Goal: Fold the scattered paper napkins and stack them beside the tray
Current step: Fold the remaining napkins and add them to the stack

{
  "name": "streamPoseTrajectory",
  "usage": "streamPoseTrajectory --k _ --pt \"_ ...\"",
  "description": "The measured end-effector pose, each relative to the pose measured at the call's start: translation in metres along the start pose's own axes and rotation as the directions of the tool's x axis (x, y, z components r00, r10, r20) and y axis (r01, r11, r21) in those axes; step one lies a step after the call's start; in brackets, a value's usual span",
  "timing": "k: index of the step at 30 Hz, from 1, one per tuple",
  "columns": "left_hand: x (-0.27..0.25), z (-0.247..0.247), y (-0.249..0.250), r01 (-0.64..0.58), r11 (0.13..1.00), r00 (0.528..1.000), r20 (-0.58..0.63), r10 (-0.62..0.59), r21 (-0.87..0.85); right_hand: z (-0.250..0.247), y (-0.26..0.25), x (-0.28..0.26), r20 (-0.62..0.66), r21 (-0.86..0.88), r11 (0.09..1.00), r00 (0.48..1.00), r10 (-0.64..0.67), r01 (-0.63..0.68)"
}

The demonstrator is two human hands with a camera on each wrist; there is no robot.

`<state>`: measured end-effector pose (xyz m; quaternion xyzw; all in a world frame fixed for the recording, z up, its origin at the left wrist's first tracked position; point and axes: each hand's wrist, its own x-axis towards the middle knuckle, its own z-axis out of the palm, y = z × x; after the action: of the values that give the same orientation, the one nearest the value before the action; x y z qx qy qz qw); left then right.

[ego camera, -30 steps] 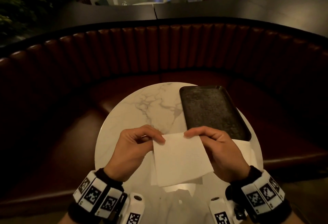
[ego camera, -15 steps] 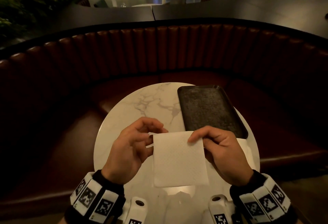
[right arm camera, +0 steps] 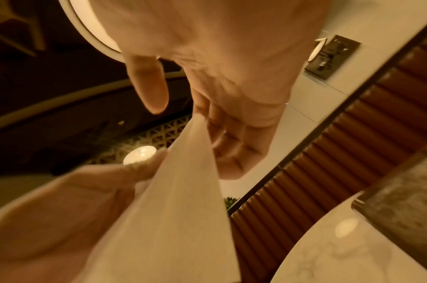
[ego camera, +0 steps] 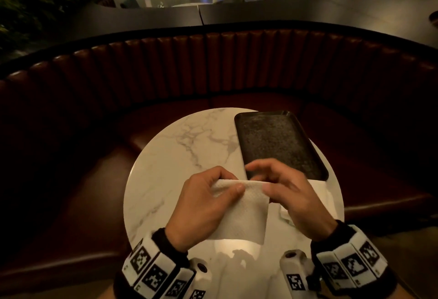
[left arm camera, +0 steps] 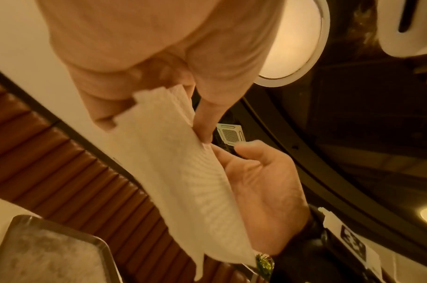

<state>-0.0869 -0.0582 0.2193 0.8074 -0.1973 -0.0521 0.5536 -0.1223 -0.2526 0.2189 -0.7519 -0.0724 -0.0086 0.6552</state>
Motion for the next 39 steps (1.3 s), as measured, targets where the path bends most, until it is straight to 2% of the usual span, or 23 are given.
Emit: streamPoseTrajectory --k 2,3,8,14,17,20,25,27,29,34,37,39 --pt "0.0 0.0 0.001 -0.017 0.999 1.0 -0.002 0.017 0.027 0.01 -0.002 0.005 -0.029 -0.167 0.986 1.0 0.004 -0.009" --pt "0.0 -0.001 0.001 -0.01 1.0 1.0 -0.005 0.01 0.018 0.014 -0.002 0.006 -0.047 -0.177 0.984 0.999 0.016 -0.024" --pt "-0.005 -0.01 -0.004 0.081 0.978 0.996 -0.027 -0.088 -0.191 0.012 0.006 0.005 -0.045 -0.136 0.987 0.996 0.079 -0.084" --pt "-0.005 -0.009 -0.009 0.028 0.98 0.998 -0.049 -0.039 -0.195 0.018 0.005 0.007 -0.083 -0.049 0.995 0.993 0.087 -0.091" --pt "-0.003 -0.013 -0.009 0.053 0.971 0.993 -0.092 -0.077 -0.233 0.012 0.005 0.004 -0.14 0.084 0.986 0.978 0.154 -0.143" --pt "-0.002 -0.013 -0.01 0.088 0.965 0.989 -0.09 -0.114 -0.247 0.009 0.006 0.001 -0.127 0.099 0.98 0.975 0.183 -0.171" --pt "-0.004 -0.006 -0.023 0.145 0.934 0.98 -0.084 -0.182 -0.327 0.011 0.019 -0.006 -0.202 0.112 0.97 0.951 0.236 -0.217" --pt "-0.007 0.006 -0.036 0.177 0.931 0.974 -0.079 -0.213 -0.32 0.014 0.03 -0.012 -0.225 0.138 0.956 0.932 0.283 -0.257" --pt "-0.011 0.023 -0.056 0.27 0.909 0.955 -0.035 -0.296 -0.318 0.012 0.046 -0.019 -0.235 0.187 0.931 0.906 0.353 -0.314" --pt "0.0 0.078 -0.097 0.505 0.796 0.861 0.127 -0.493 -0.333 -0.018 0.087 -0.035 -0.316 0.105 0.873 0.816 0.484 -0.477" --pt "0.026 0.116 -0.099 0.57 0.754 0.821 0.191 -0.538 -0.327 -0.049 0.108 -0.028 -0.441 0.023 0.846 0.754 0.486 -0.532" --pt "0.047 0.14 -0.098 0.583 0.754 0.812 0.199 -0.548 -0.303 -0.076 0.122 -0.017 -0.531 -0.058 0.825 0.717 0.451 -0.562"
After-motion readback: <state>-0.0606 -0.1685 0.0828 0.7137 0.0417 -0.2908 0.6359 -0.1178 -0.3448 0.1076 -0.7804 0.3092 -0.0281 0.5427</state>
